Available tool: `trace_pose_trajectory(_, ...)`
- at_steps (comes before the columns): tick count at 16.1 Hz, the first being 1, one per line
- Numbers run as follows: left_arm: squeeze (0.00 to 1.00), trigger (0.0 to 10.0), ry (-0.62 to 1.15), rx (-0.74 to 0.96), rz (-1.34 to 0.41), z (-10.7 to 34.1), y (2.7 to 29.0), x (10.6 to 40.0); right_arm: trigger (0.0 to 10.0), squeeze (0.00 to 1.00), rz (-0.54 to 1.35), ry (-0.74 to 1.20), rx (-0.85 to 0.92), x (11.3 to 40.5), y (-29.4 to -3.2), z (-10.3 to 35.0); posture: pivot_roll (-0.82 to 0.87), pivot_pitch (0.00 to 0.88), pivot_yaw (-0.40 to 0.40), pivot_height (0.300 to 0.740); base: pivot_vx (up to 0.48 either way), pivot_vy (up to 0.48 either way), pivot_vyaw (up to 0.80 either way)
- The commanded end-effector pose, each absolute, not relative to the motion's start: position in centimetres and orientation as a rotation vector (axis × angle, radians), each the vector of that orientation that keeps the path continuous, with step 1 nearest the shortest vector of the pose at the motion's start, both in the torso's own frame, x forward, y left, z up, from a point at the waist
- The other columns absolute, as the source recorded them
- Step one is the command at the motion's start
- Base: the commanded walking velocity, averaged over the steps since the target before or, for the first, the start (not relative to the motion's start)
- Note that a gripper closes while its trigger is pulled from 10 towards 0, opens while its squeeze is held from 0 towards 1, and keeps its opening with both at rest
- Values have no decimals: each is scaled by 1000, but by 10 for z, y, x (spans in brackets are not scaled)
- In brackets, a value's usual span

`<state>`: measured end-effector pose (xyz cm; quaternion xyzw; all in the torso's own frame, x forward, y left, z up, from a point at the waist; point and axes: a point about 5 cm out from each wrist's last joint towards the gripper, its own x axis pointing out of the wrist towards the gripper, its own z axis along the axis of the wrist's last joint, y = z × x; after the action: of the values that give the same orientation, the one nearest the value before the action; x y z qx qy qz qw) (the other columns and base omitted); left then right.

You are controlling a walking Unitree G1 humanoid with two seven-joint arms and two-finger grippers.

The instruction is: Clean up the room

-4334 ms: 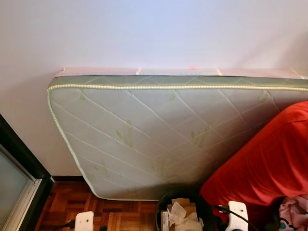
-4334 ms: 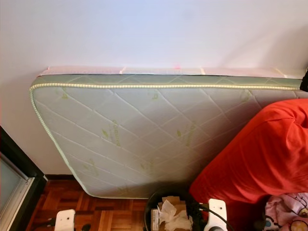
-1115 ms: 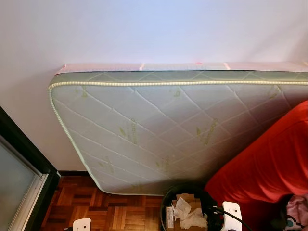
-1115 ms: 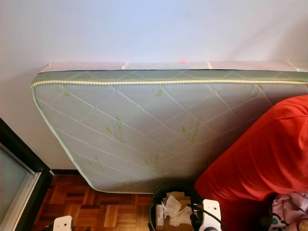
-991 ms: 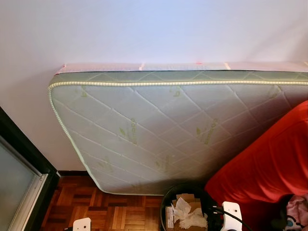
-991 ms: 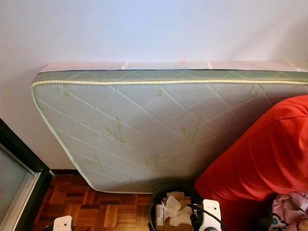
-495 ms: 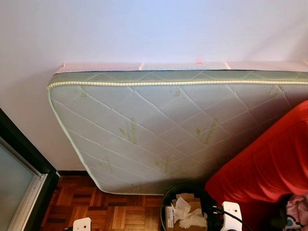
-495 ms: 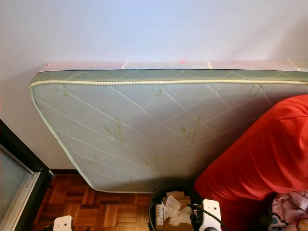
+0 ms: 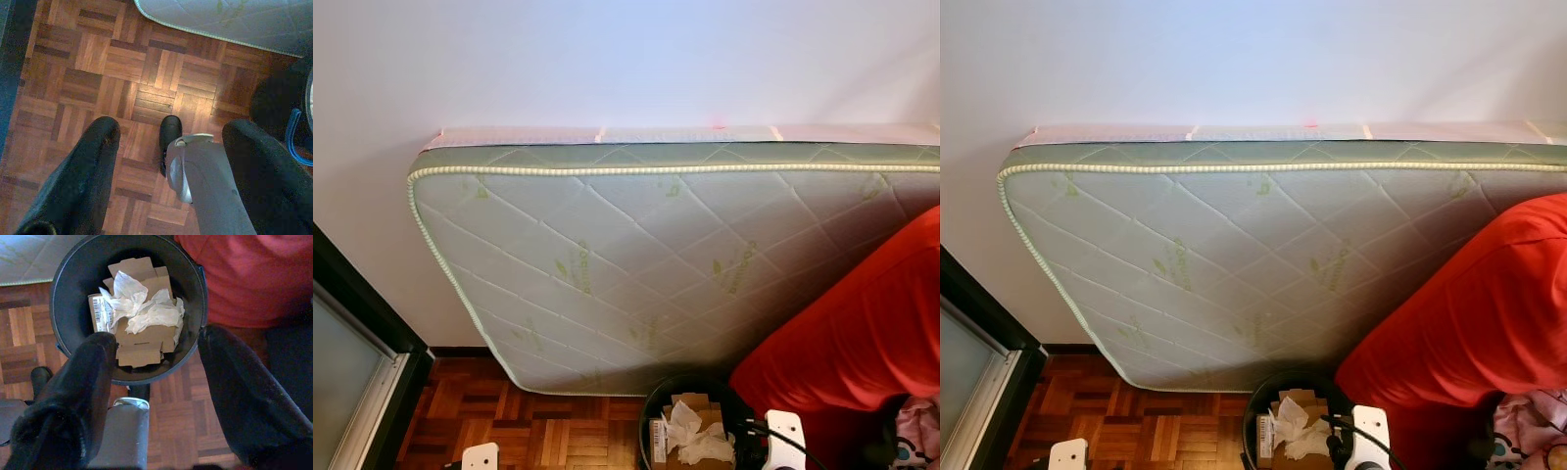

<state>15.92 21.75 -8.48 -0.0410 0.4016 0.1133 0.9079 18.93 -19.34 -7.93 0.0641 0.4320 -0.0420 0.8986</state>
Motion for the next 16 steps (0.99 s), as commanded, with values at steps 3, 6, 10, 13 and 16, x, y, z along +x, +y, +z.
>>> trace_pose_trajectory(3, 0, 10000, 877, -92, 235, -90, 216, 150, 10000, 0, -85, 896, 123, 188, -195, -80, 56, 95, -31, 740, -241, 0, 0)
trace_pose_trajectory(6, 0, 10000, 879, -91, 234, -90, 216, 150, 10000, 0, -84, 897, 123, 188, -195, -80, 56, 97, -31, 740, -240, 0, 0)
trace_pose_trajectory(10, 0, 10000, 870, -90, 231, -89, 215, 152, 10000, 0, -83, 897, 123, 188, -195, -80, 57, 98, -32, 740, -243, 0, 0)
trace_pose_trajectory(13, 0, 10000, 869, -88, 232, -89, 215, 152, 10000, 0, -84, 897, 123, 188, -195, -79, 58, 99, -32, 740, -161, 0, 0)
trace_pose_trajectory(16, 0, 10000, 867, -88, 239, -89, 216, 152, 10000, 0, -84, 896, 125, 189, -195, -79, 59, 100, -34, 740, 0, 0, 0)
